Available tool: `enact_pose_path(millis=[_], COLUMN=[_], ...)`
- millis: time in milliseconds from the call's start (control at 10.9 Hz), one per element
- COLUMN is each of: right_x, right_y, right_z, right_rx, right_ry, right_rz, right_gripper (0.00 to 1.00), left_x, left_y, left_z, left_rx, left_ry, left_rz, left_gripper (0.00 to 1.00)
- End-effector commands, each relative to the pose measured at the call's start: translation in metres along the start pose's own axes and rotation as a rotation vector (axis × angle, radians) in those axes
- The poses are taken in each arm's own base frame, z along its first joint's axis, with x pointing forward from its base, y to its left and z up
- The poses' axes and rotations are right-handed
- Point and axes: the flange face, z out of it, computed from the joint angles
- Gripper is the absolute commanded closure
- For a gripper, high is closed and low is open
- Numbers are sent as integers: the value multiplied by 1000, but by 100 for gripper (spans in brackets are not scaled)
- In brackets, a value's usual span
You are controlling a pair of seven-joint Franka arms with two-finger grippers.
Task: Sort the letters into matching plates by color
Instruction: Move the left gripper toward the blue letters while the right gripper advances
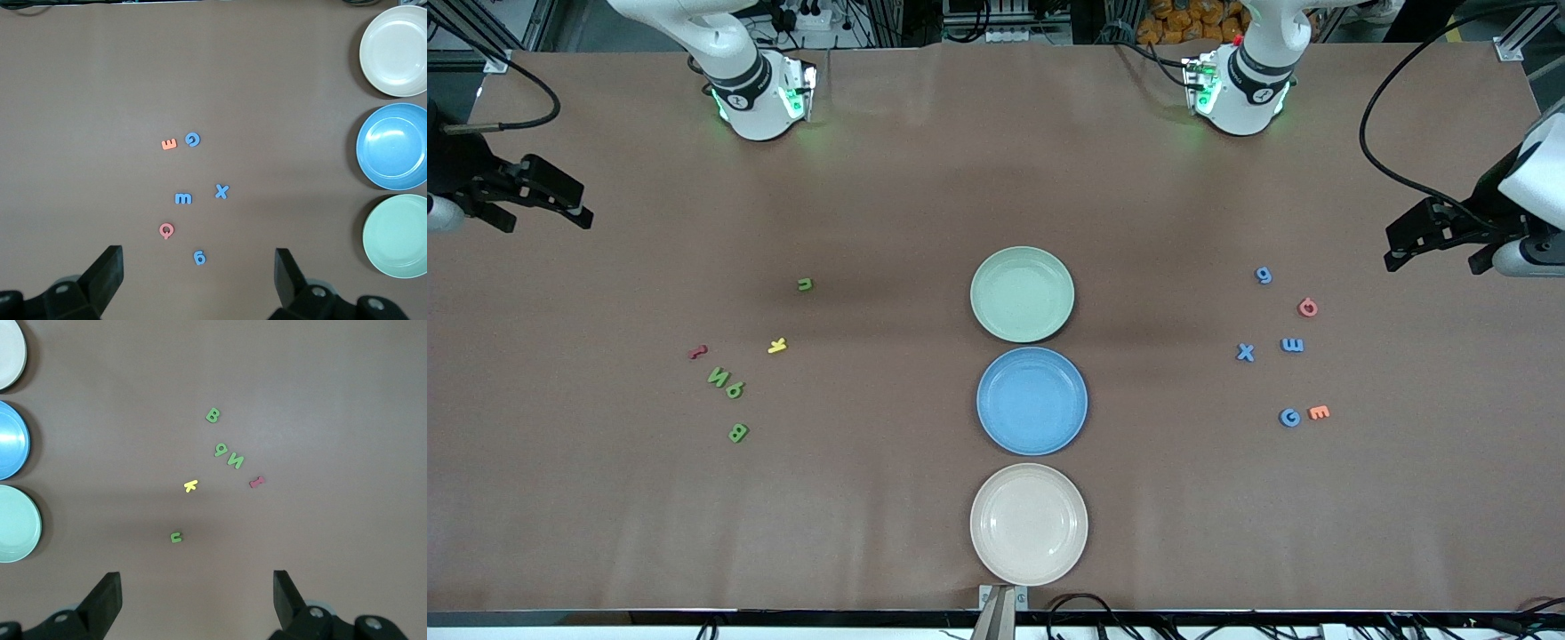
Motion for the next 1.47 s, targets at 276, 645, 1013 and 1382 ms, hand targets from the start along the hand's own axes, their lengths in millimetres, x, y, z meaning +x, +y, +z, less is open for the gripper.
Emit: enact_pose_path(millis=[276,645,1013,1382], right_x=[3,4,4,16], right_y=[-3,-1,0,-2], right_z=[-9,-8,-7,19], right_rx=[-11,-42,-45,-49], right_ry=[4,3,1,-49], right_rz=[-24,-42,-52,-49], right_gripper=[0,0,0,0], left_x=[0,2,12,11], left_y=[-6,-1,-4,-8], left_z=[-1,3,44,132], left_rx=[-10,-2,-20,-12], left_ry=[-6,-10,-76,-111], left_rz=[-7,17,-3,-12], left_gripper=[0,0,0,0])
